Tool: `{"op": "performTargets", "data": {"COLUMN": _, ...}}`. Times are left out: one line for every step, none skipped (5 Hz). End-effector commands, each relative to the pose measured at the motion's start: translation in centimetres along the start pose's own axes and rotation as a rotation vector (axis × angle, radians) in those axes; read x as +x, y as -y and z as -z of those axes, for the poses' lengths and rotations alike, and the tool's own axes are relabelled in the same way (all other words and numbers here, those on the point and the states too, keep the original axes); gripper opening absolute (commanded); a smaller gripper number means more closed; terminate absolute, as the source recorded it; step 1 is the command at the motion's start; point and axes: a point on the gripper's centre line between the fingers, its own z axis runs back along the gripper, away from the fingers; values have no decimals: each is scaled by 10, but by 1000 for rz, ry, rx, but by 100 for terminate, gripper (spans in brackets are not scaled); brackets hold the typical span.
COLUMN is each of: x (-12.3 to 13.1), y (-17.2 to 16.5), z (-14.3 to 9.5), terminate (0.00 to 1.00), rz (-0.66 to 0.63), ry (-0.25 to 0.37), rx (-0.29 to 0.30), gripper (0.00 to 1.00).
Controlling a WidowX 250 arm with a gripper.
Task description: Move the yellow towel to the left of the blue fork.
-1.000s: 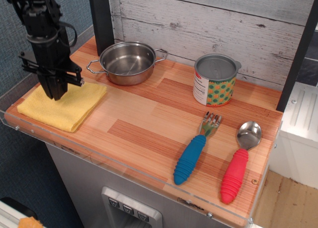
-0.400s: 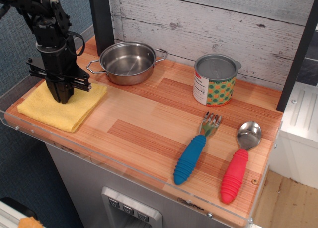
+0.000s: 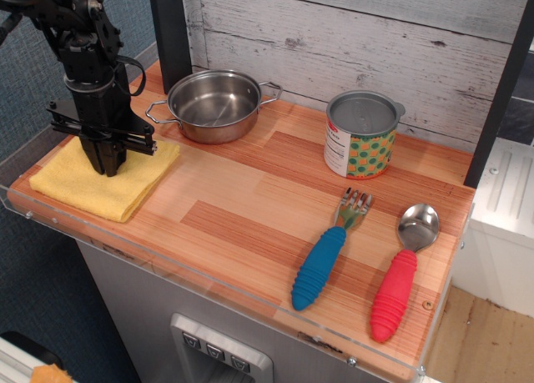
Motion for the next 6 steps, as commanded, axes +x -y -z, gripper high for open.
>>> {"op": "performTargets", "data": {"x": 4, "y": 20, "z": -6, "terminate": 0, "rz": 33, "ry": 31, "rx": -23, "gripper": 0}}
{"op": "performTargets", "data": {"x": 2, "y": 33, "z": -5, "terminate": 0, "rz": 57, "ry": 31, "rx": -20, "gripper": 0}}
{"op": "performTargets", "data": {"x": 3, "y": 47, "z": -6, "terminate": 0, "rz": 81, "ry": 35, "rx": -27, "gripper": 0}}
{"op": "performTargets", "data": {"x": 1, "y": 56, "z": -6, "terminate": 0, "rz": 100, "ry": 35, "rx": -24, "gripper": 0}}
{"op": "performTargets", "data": {"x": -1, "y": 64, "z": -7, "terminate": 0, "rz": 86, "ry": 28, "rx": -49, "gripper": 0}}
{"op": "performTargets", "data": {"x": -6, "y": 70, "z": -4, "terminate": 0, "rz": 58, "ry": 8, "rx": -33, "gripper": 0}}
